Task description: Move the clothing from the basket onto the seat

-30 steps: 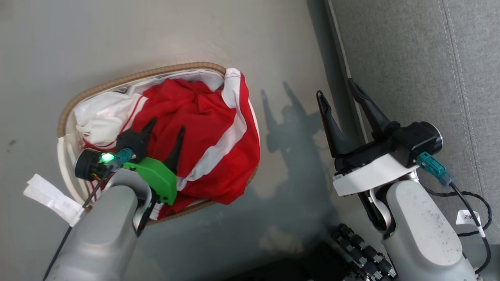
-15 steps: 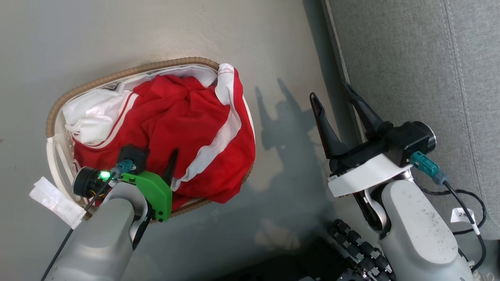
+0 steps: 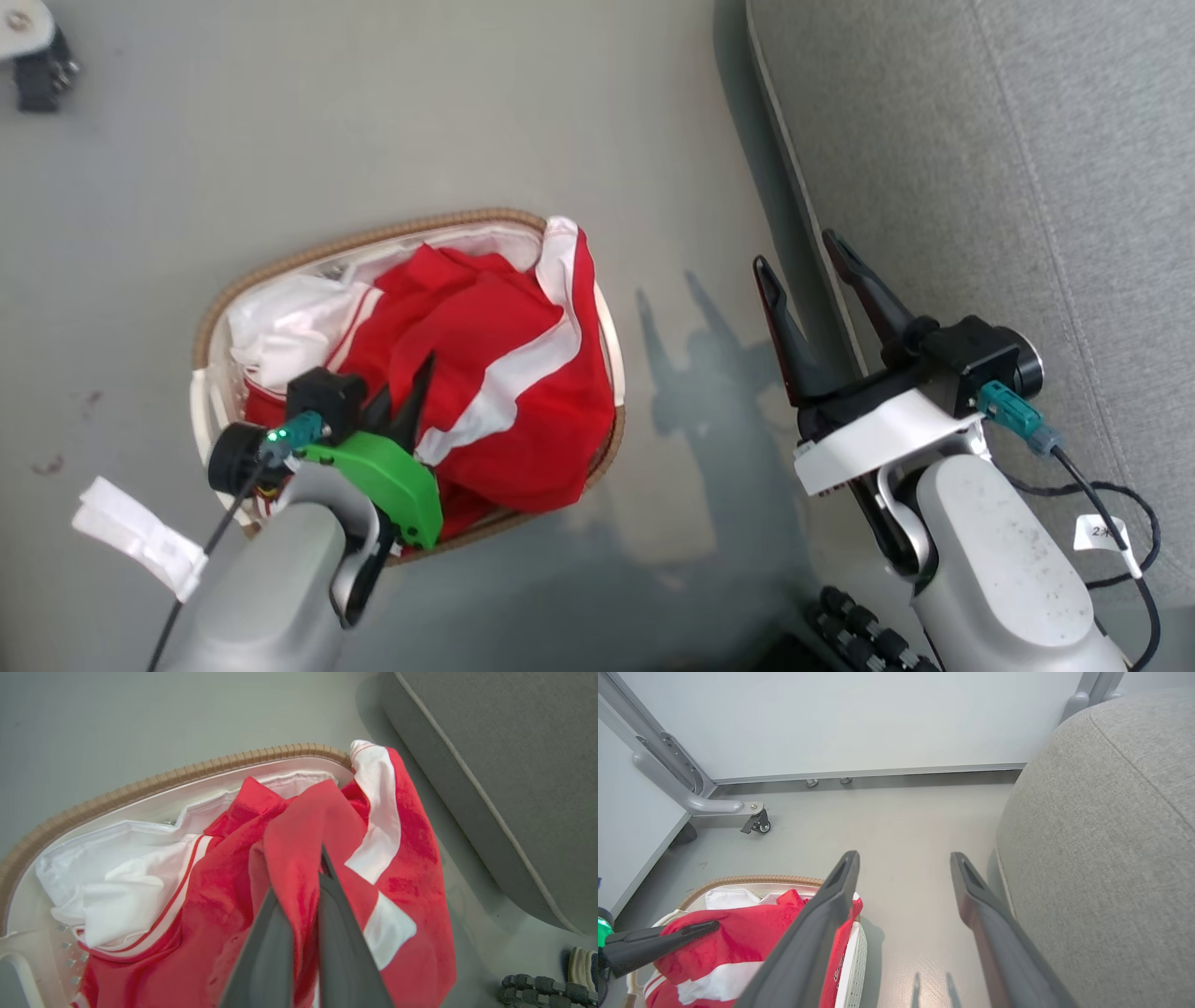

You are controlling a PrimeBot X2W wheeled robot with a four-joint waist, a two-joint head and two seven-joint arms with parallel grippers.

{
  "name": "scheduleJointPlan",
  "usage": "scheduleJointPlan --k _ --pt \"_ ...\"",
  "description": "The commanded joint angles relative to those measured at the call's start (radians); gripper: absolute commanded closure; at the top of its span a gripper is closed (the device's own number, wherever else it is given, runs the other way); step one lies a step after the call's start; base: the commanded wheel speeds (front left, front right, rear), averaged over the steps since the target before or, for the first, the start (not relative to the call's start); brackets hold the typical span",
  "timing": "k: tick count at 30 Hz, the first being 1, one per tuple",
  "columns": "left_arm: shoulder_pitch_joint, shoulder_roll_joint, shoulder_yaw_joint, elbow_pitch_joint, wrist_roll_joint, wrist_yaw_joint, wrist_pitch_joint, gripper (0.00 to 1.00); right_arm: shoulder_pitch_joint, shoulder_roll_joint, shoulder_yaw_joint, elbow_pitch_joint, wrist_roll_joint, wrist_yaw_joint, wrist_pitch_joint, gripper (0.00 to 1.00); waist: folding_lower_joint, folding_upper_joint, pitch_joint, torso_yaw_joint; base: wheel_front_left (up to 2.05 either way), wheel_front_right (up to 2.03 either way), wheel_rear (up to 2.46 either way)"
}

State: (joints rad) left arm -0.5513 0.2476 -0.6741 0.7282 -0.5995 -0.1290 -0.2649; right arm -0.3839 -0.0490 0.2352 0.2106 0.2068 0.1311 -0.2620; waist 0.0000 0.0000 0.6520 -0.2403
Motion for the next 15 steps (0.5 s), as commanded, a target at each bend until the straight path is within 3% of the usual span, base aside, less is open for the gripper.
scheduleJointPlan --k 1,15 --pt "0.035 -0.006 0.015 -0.015 0.021 -0.003 0.001 1.0 0.018 -0.004 -0.005 0.01 -0.001 -0.001 -0.004 0.0 0.0 0.0 -0.106 0.037 0.0 0.0 0.0" --pt "0.264 -0.101 0.164 -0.237 0.116 -0.003 0.0 1.0 0.149 -0.004 -0.032 0.069 -0.021 -0.001 -0.005 0.0 0.0 0.0 -0.385 0.112 0.0 0.0 0.0"
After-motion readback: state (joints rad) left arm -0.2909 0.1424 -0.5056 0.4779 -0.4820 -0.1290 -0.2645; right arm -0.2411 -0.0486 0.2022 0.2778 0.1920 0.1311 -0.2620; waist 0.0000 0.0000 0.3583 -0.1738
